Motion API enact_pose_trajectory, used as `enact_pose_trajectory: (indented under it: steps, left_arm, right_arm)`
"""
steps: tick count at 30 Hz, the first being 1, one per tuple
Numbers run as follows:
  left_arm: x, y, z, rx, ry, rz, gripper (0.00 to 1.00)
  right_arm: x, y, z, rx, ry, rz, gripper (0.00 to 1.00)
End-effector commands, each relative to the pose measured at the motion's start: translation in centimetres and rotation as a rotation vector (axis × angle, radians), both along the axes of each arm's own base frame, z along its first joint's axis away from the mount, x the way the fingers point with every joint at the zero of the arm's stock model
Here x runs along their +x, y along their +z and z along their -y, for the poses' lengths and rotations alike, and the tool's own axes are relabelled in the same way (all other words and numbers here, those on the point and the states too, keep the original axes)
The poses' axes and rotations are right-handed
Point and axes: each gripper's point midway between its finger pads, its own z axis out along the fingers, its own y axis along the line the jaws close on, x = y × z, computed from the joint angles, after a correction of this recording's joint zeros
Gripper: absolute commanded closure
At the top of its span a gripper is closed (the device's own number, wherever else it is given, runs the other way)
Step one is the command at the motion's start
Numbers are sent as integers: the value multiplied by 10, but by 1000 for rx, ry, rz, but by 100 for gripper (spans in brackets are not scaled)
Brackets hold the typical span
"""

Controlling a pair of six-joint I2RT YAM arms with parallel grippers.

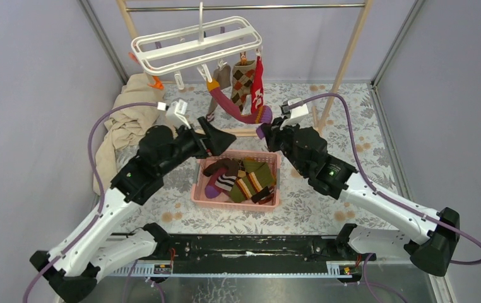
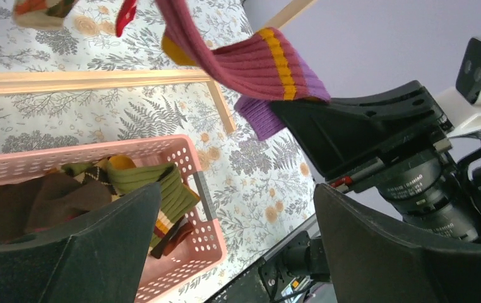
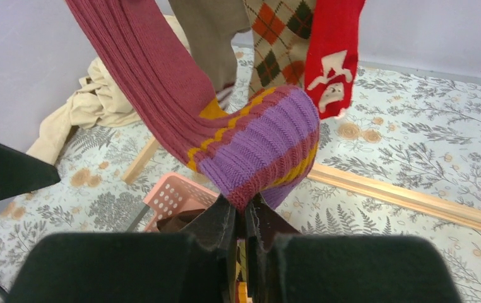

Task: Remove the socks clipped to the hanger
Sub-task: Remove the sock from the hanger.

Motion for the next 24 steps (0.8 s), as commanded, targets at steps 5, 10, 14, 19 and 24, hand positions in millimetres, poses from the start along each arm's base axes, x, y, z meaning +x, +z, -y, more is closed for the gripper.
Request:
enact_pose_trajectory:
  steps: [5,10,14,19,24]
  left_arm:
    - [36,53,5,-3,202,137,1]
    - [54,65,5,20,285,156,1]
    - [72,73,6,38,347,178,1]
    - [94,83,9,53,416,196,1]
    - [110,94,8,24,491,224,1]
  right_arm:
    - [-10,15,15,-15,-11,26,99]
    - [-13,11,18,-17,-6,17,99]
    - [-15,10,19,-21,-1,13,99]
    - [-18,11,17,-16,15,8,99]
    - [-21,10,17,-8,28,3,98]
